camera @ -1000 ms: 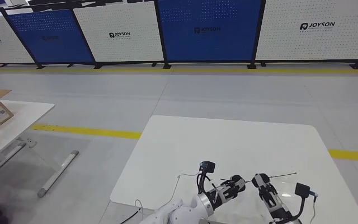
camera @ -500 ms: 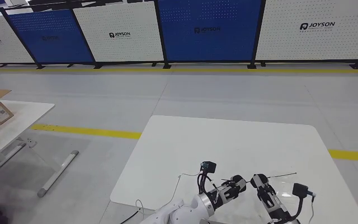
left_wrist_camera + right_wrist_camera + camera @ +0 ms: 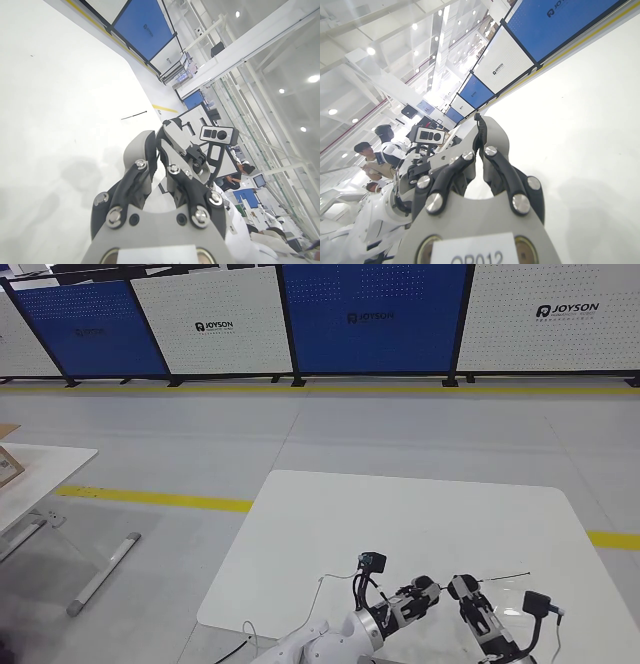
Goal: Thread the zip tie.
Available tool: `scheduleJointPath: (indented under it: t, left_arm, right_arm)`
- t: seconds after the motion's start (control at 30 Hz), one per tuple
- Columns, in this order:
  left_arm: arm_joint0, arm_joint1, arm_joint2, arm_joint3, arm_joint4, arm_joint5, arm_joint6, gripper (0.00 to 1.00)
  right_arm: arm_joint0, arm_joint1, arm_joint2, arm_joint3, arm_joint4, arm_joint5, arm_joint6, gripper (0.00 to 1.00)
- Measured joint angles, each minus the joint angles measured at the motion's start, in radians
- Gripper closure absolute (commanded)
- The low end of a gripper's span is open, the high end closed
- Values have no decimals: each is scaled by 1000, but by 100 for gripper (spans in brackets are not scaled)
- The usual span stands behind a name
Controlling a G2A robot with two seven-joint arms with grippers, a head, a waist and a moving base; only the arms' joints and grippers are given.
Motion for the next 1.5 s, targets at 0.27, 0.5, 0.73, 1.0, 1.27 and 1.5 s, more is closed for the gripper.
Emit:
scheduleJointPath:
  t: [0.27, 0.5, 0.73, 1.0, 1.27, 1.5]
  left_arm:
    - [8, 1, -11, 0, -2, -13, 7, 72]
    - [13, 2, -10, -4, 9, -15, 1, 92]
    - [11, 1, -11, -4, 10, -13, -1, 100]
    - [11, 0, -10, -3, 5, -20, -8, 100]
    - [10, -1, -8, -5, 9, -27, -12, 100]
    - [12, -1, -11, -7, 11, -24, -10, 54]
  right_arm:
    - [10, -3, 0, 16, 2, 12, -7, 100]
    - [6, -5, -1, 12, -8, 11, -8, 100]
    - [3, -7, -3, 10, -16, 8, -9, 100]
    - [2, -8, -2, 10, -14, 0, -2, 100]
    - [6, -9, -6, 10, -18, 0, 8, 100]
    - [8, -10, -4, 12, -14, 0, 7, 100]
